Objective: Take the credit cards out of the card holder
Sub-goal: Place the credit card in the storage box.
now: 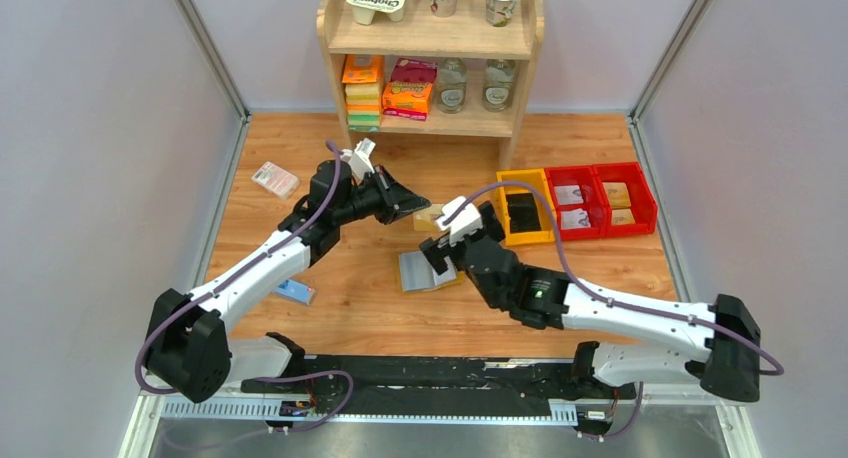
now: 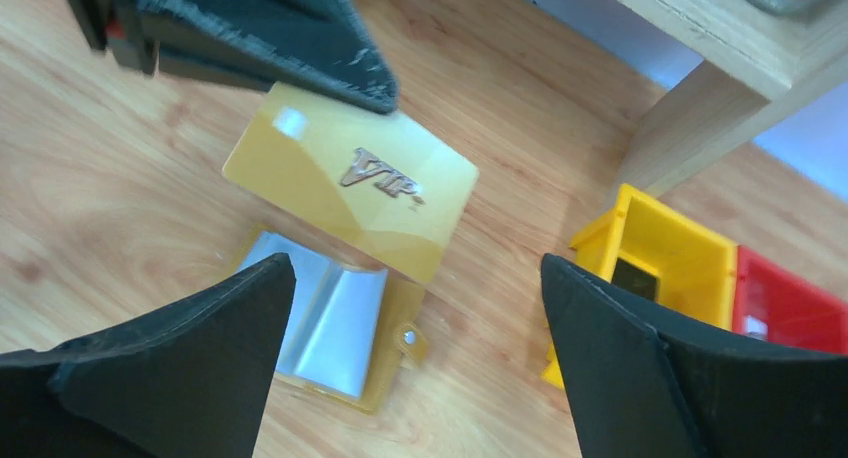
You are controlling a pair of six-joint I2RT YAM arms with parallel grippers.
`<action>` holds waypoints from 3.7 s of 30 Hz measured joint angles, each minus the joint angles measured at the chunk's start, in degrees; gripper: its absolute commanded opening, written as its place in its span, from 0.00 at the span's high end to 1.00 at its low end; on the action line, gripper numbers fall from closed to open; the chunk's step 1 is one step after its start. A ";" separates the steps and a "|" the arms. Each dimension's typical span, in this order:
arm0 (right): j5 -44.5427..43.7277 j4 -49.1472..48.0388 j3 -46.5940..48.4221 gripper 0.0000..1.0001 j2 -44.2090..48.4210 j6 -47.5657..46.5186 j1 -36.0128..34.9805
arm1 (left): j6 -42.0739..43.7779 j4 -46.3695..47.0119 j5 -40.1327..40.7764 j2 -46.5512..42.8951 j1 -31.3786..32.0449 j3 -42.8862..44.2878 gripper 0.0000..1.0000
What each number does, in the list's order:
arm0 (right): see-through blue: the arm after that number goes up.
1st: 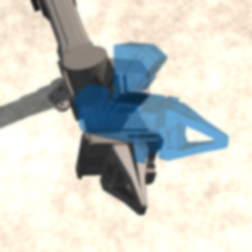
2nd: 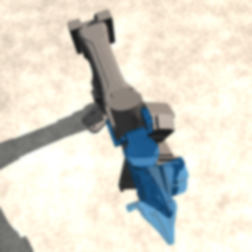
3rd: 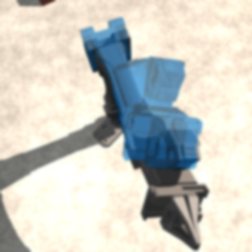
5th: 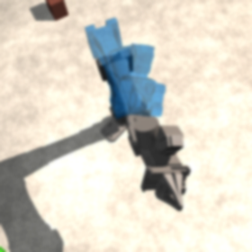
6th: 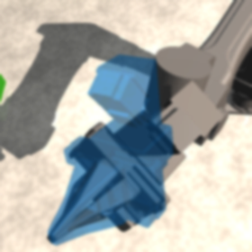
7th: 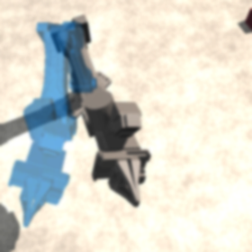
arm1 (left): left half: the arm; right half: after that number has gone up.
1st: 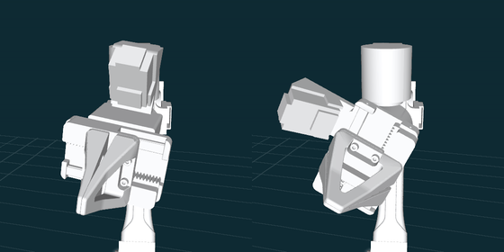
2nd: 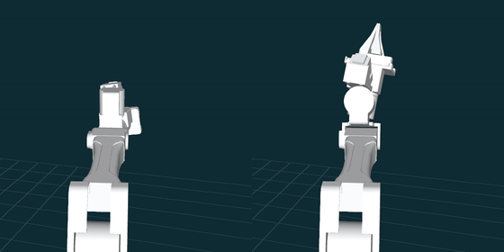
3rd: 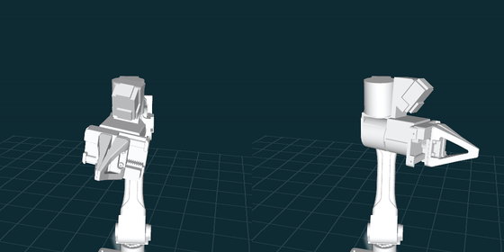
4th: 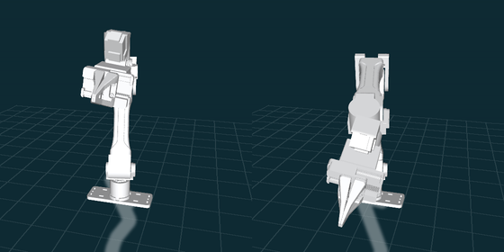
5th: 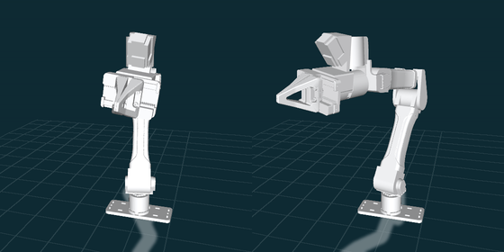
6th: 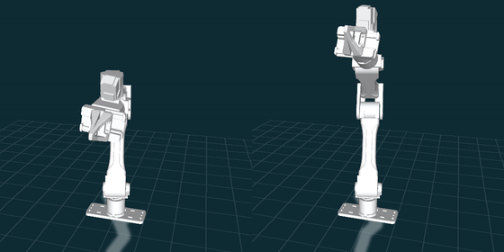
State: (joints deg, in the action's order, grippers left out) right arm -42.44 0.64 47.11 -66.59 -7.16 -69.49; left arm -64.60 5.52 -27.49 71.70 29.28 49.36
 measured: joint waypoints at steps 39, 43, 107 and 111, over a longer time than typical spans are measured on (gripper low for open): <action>38.64 -48.17 -19.85 0.53 2.97 70.62 26.97 | -20.13 36.72 16.55 1.22 5.51 -12.33 1.00; 39.78 -49.92 -19.85 0.69 1.46 71.65 26.97 | -20.61 36.81 16.74 1.20 5.70 -12.37 1.00; 59.34 17.31 23.23 1.00 -32.59 34.86 95.21 | 40.13 -33.16 34.91 -36.46 -8.46 -11.17 0.09; 61.66 16.61 24.22 0.99 -36.13 35.45 95.45 | 40.04 -33.66 34.88 -36.02 -8.46 -11.17 0.10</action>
State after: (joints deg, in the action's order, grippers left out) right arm 19.22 17.26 71.33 -102.72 28.29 25.96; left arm -24.56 -28.14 7.40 35.68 20.82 38.20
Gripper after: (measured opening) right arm 0.006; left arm 0.912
